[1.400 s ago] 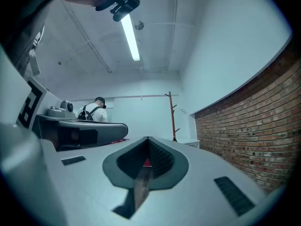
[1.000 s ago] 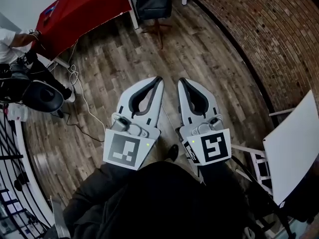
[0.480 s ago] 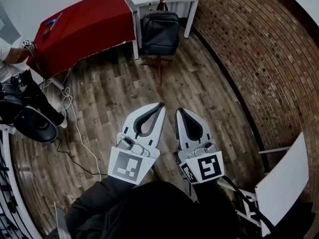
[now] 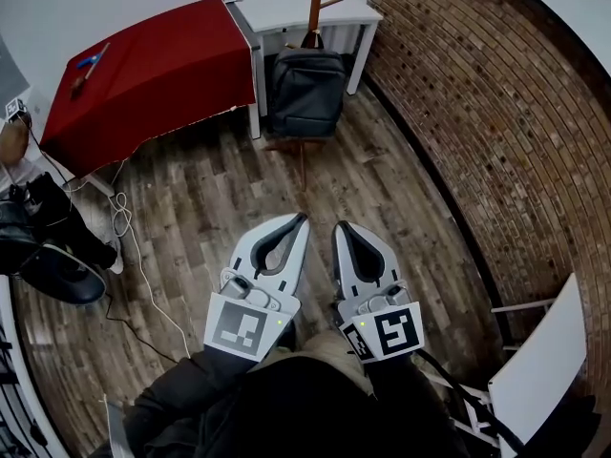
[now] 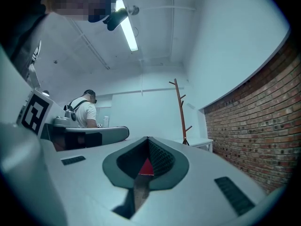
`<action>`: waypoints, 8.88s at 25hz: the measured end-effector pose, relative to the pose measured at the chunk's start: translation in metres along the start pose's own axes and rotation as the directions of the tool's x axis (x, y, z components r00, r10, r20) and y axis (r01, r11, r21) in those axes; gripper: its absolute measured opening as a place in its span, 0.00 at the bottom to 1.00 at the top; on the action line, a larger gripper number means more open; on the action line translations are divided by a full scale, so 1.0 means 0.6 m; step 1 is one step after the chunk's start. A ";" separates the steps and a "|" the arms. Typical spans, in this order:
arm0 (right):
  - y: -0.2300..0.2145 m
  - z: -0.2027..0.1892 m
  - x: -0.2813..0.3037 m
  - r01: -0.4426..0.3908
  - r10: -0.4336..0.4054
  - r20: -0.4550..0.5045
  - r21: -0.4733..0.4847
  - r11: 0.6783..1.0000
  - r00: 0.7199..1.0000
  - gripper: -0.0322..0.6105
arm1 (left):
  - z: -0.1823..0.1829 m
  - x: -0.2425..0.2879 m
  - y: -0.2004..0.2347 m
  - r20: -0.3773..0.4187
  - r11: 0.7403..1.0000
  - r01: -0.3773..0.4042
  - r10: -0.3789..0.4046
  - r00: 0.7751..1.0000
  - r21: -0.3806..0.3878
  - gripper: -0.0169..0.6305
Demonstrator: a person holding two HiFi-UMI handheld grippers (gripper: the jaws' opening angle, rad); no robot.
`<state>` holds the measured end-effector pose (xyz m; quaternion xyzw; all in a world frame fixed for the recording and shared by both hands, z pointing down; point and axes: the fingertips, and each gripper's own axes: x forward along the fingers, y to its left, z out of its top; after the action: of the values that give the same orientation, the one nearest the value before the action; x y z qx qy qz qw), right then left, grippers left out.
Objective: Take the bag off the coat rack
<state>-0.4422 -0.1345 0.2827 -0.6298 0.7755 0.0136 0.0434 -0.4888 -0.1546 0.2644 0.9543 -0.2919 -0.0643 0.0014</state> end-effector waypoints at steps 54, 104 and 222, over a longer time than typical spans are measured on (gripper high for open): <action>-0.504 -0.069 0.677 -0.098 0.100 0.047 -0.044 0.994 0.994 0.05 | -0.115 0.682 0.450 -0.024 0.988 -0.143 0.144 0.989 0.050 0.04; -0.703 -0.337 1.083 -0.283 0.259 -0.223 -0.084 0.955 0.940 0.26 | -0.359 1.005 0.753 -0.142 0.987 -0.155 0.147 0.979 -0.043 0.24; -0.707 -0.007 0.036 0.771 -0.789 -0.011 -0.207 0.602 0.614 0.11 | -0.150 0.727 -0.240 -0.137 0.514 0.857 -0.853 0.504 -0.041 0.06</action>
<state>-0.0320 -0.2436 0.2995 -0.9060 0.4189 0.0322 -0.0520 -0.0393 -0.2816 0.2949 0.9759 0.2164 0.0149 -0.0254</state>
